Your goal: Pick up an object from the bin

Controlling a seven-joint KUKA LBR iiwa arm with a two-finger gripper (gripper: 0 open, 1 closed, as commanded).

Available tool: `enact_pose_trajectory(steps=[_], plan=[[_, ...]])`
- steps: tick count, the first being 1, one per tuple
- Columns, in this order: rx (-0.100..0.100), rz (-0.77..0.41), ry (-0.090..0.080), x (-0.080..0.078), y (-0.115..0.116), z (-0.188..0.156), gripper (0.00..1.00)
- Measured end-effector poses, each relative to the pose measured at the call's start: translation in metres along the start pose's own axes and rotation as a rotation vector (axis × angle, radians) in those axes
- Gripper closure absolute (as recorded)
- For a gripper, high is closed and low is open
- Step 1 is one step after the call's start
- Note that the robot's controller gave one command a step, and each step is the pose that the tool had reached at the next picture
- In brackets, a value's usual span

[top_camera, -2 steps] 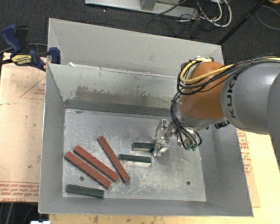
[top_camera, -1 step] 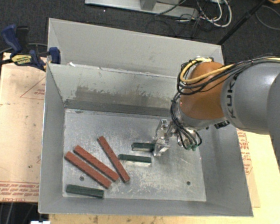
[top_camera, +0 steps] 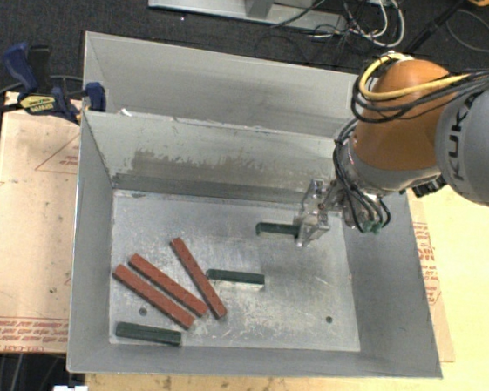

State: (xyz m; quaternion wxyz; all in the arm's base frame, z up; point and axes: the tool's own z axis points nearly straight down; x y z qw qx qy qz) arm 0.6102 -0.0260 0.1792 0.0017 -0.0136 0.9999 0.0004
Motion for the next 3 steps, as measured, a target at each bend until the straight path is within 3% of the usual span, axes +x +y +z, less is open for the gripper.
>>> enact_pose_trajectory(steps=[2, 3], plan=[[0.000, 0.007, 0.001, 0.000, 0.007, -0.011, 1.00], [0.000, -0.027, 0.000, -0.010, -0.005, -0.092, 1.00]])
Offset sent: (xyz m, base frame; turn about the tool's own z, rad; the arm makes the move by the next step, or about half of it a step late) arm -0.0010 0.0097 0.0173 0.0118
